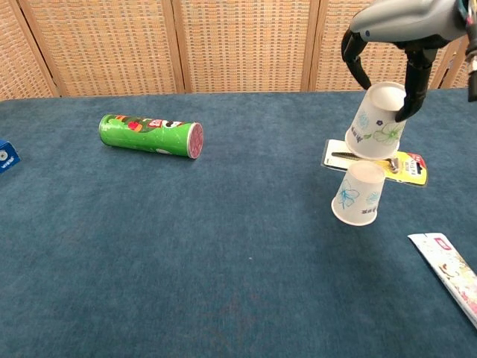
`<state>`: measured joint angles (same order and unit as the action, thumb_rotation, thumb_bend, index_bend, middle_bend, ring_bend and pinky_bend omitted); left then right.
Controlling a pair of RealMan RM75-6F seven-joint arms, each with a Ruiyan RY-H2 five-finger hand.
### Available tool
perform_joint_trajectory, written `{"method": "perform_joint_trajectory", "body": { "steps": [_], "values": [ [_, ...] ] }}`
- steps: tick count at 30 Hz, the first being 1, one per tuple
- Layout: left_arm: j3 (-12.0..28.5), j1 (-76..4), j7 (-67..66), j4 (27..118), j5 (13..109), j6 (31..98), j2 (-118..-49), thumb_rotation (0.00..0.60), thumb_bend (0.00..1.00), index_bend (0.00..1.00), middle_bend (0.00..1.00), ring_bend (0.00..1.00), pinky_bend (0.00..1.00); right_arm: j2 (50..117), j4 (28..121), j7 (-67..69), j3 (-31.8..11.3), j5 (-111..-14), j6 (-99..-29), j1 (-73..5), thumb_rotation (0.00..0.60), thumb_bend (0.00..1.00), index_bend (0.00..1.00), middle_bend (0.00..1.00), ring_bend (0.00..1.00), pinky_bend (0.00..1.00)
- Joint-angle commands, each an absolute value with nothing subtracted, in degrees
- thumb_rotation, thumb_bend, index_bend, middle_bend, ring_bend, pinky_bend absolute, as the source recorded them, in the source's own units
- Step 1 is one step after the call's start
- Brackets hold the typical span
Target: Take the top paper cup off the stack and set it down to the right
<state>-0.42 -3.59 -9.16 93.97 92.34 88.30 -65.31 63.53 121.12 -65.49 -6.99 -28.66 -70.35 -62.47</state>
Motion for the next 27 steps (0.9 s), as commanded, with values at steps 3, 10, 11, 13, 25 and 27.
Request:
{"method": "perform_joint_trajectory", "body": {
  "steps": [3, 10, 11, 13, 25, 27],
  "values": [
    [-0.41, -3.54, -8.93, 93.91, 92.43, 88.44, -65.22, 0.6, 0.24, 0.0, 0.0, 0.0, 0.0, 62.84, 120.05, -67.39, -6.72, -25.6, -72.87, -63.6, 0.6, 0.29, 0.51, 0.19, 0.0, 0.0],
    [-0.44, -3.54, -9.13, 93.92, 92.71, 88.55, -65.33, 0.6, 0.24, 0.0, 0.0, 0.0, 0.0, 63.28, 113.44, -62.81, -4.36, -24.66, -68.95, -60.97, 0.6, 0.29, 0.51, 0.19, 0.0, 0.0],
    [-0.43, -3.55, -9.22, 93.95, 92.67, 88.51, -65.36, 0.6, 0.25, 0.0, 0.0, 0.0, 0.0, 63.39, 112.52, -62.19, -3.9, -24.89, -68.27, -60.56, 0.6, 0.29, 0.51, 0.19, 0.0, 0.0],
    [-0.45, -3.58, -9.39, 94.0, 92.62, 88.39, -65.37, 0.6, 0.25, 0.0, 0.0, 0.0, 0.0, 63.62, 111.12, -60.9, -3.25, -25.38, -67.21, -59.79, 0.6, 0.29, 0.51, 0.19, 0.0, 0.0],
    [-0.5, -3.58, -10.24, 93.97, 92.92, 88.47, -65.87, 0.6, 0.25, 0.0, 0.0, 0.0, 0.0, 67.54, 98.83, -48.29, 0.22, -29.9, -59.08, -52.91, 0.6, 0.28, 0.51, 0.18, 0.0, 0.0],
    [-0.53, -3.6, -10.38, 94.0, 92.9, 88.36, -65.91, 0.6, 0.25, 0.0, 0.0, 0.0, 0.0, 68.44, 96.91, -47.36, 0.88, -30.75, -58.4, -52.07, 0.6, 0.28, 0.51, 0.18, 0.0, 0.0]
  ]
}}
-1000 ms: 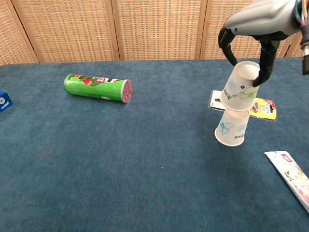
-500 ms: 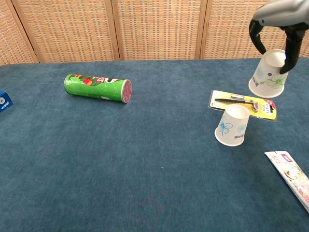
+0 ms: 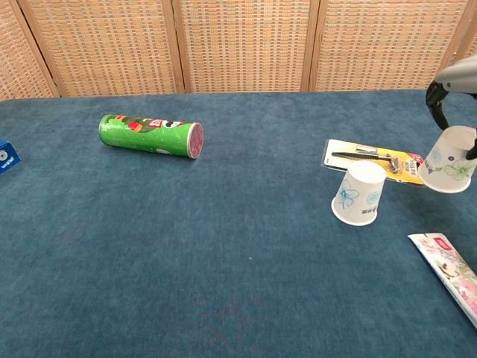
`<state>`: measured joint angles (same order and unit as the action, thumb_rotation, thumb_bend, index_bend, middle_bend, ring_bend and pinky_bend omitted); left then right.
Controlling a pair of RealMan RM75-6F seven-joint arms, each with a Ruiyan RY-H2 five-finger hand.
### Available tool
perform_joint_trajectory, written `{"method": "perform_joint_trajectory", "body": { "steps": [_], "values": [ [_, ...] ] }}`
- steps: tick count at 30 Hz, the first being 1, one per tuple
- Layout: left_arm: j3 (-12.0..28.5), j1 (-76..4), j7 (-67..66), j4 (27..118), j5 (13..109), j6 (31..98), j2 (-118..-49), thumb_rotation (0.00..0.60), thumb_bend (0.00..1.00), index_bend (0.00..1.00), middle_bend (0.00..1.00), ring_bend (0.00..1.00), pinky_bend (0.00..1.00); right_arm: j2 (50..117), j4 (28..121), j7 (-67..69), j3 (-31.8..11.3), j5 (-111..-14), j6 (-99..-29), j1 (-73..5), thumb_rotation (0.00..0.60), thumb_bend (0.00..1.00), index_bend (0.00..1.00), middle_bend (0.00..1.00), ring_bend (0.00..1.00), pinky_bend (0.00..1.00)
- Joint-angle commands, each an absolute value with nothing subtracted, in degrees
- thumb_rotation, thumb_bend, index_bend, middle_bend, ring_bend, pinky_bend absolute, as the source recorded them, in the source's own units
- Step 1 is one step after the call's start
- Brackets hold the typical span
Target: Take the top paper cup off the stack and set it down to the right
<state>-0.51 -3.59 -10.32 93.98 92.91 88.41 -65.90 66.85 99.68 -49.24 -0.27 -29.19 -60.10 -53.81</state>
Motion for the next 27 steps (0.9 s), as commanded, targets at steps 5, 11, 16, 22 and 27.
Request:
{"method": "perform_joint_trajectory", "body": {
  "steps": [5, 11, 16, 22, 27],
  "values": [
    [-0.55, -3.52, -10.27, 94.01, 92.92, 88.49, -65.88, 0.6, 0.25, 0.0, 0.0, 0.0, 0.0, 70.02, 93.76, -44.92, 1.33, -31.34, -56.72, -50.57, 0.6, 0.29, 0.51, 0.16, 0.0, 0.0],
    [-0.54, -3.53, -10.29, 94.05, 92.91, 88.45, -65.85, 0.6, 0.24, 0.0, 0.0, 0.0, 0.0, 70.3, 92.0, -43.81, 1.56, -31.8, -55.78, -49.64, 0.6, 0.29, 0.46, 0.05, 0.0, 0.0],
    [-0.48, -3.49, -10.18, 94.08, 92.91, 88.61, -65.84, 0.6, 0.24, 0.0, 0.0, 0.0, 0.0, 69.38, 92.57, -44.4, 1.29, -31.25, -56.33, -49.61, 0.6, 0.28, 0.26, 0.0, 0.0, 0.0],
    [-0.43, -3.39, -9.81, 94.06, 92.85, 88.79, -65.68, 0.6, 0.25, 0.0, 0.0, 0.0, 0.0, 67.52, 94.32, -44.62, 0.91, -30.66, -57.86, -49.11, 0.6, 0.29, 0.17, 0.0, 0.0, 0.0],
    [-0.32, -3.32, -9.25, 93.96, 92.76, 89.0, -65.51, 0.6, 0.24, 0.0, 0.0, 0.0, 0.0, 64.28, 99.6, -38.44, 0.03, -36.64, -61.82, -45.4, 0.6, 0.29, 0.17, 0.0, 0.0, 0.0]
  ]
}}
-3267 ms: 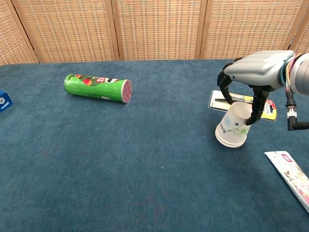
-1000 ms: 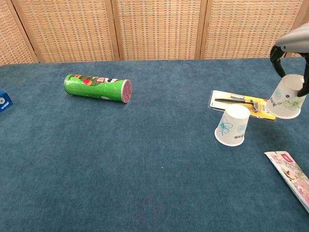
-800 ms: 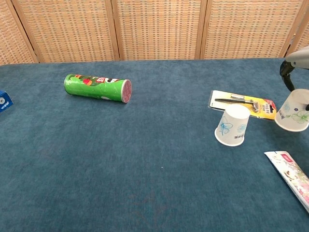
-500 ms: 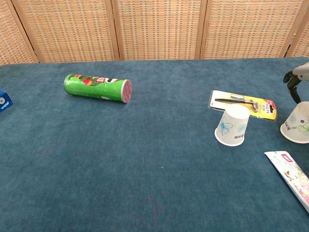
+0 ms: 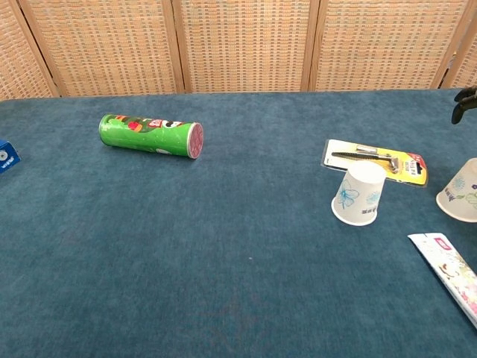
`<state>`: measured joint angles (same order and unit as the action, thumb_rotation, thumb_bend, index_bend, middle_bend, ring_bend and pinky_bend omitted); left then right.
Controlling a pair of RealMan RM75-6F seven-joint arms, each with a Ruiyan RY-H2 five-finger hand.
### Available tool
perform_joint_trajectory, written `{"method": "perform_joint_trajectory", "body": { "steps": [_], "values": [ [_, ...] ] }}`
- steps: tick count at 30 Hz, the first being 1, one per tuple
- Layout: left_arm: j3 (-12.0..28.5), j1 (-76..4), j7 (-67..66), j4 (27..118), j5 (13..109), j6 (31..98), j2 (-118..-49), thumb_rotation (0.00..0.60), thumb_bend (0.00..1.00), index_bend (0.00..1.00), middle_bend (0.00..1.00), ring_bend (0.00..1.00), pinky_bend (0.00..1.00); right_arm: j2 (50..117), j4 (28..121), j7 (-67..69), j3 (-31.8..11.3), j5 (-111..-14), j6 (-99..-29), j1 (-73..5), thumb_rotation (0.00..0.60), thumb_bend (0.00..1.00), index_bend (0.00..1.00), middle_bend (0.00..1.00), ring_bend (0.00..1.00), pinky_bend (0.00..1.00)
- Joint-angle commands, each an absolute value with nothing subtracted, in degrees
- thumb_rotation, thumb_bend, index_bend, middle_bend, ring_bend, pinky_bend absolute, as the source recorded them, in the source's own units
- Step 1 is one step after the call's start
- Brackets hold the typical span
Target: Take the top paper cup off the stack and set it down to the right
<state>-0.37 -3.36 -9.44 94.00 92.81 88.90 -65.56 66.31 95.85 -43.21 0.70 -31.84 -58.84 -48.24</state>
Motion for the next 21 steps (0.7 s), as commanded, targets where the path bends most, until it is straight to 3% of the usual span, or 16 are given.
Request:
{"method": "perform_joint_trajectory", "body": {
  "steps": [1, 6, 11, 14, 21],
  "values": [
    [-0.27, -3.33, -9.01, 93.85, 92.72, 89.02, -65.46, 0.6, 0.24, 0.0, 0.0, 0.0, 0.0, 63.18, 102.01, -34.33, 0.41, -42.16, -64.25, -42.72, 0.6, 0.29, 0.17, 0.0, 0.0, 0.0],
    [-0.28, -3.43, -8.31, 93.49, 92.38, 88.6, -65.44, 0.6, 0.25, 0.0, 0.0, 0.0, 0.0, 62.56, 104.28, -22.24, 2.95, -58.6, -71.57, -34.55, 0.6, 0.29, 0.15, 0.0, 0.0, 0.0],
    [-0.18, -3.3, -7.74, 93.09, 91.97, 88.65, -65.32, 0.6, 0.24, 0.0, 0.0, 0.0, 0.0, 66.74, 98.31, -14.27, 6.48, -73.77, -81.74, -26.03, 0.6, 0.24, 0.06, 0.0, 0.0, 0.0],
    [-0.02, -3.33, -7.45, 92.95, 91.83, 88.72, -65.34, 0.6, 0.24, 0.0, 0.0, 0.0, 0.0, 69.53, 94.6, -11.54, 7.0, -77.55, -85.71, -22.41, 0.6, 0.21, 0.01, 0.0, 0.0, 0.0],
    [-0.09, -3.7, -8.5, 93.1, 91.82, 87.95, -65.69, 0.6, 0.24, 0.0, 0.0, 0.0, 0.0, 72.01, 90.07, -6.65, 6.95, -81.41, -88.49, -17.67, 0.6, 0.21, 0.0, 0.0, 0.0, 0.0]
  ]
}}
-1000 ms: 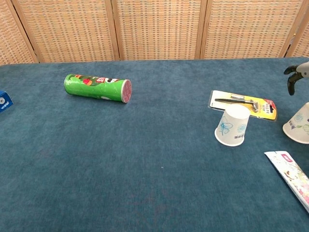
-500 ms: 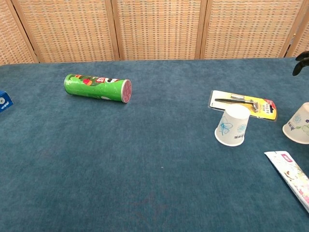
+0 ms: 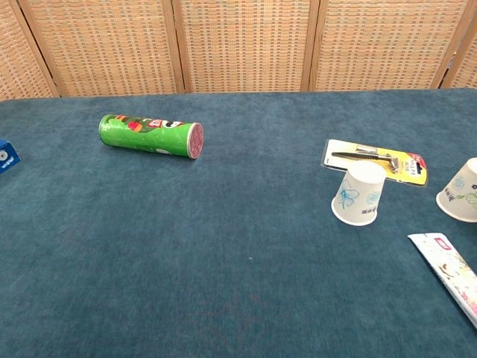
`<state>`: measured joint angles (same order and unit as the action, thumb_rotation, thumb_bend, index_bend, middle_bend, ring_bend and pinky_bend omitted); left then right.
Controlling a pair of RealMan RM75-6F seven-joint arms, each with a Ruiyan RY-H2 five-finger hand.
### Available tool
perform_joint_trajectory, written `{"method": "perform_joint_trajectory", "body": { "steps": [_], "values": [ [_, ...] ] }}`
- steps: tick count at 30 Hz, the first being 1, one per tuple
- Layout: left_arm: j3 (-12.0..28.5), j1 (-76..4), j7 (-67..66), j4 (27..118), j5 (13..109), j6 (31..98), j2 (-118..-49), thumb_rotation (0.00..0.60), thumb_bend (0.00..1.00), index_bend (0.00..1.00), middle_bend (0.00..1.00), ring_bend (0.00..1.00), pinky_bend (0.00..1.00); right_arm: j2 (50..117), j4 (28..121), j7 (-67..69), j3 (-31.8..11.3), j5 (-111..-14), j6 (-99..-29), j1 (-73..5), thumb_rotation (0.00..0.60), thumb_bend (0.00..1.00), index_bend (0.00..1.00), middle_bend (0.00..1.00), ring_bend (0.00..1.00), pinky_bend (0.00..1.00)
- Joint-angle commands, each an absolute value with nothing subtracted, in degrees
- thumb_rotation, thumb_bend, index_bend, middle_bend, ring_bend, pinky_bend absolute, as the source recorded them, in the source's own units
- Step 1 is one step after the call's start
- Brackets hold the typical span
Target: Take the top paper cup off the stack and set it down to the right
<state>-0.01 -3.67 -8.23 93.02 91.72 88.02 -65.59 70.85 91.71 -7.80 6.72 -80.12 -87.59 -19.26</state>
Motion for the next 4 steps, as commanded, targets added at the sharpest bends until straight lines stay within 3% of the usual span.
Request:
{"method": "perform_joint_trajectory", "body": {
  "steps": [1, 4],
  "values": [
    [-0.1, -3.67, -8.62, 93.15, 91.84, 88.0, -65.71, 0.6, 0.24, 0.0, 0.0, 0.0, 0.0, 72.21, 89.69, -6.5, 6.82, -81.67, -88.57, -17.29, 0.6, 0.21, 0.0, 0.0, 0.0, 0.0],
    [-0.13, -3.5, -8.82, 93.27, 91.82, 88.26, -65.74, 0.6, 0.24, 0.0, 0.0, 0.0, 0.0, 72.44, 89.07, -6.39, 6.37, -82.45, -88.68, -16.43, 0.6, 0.21, 0.0, 0.0, 0.0, 0.0]
  ]
}}
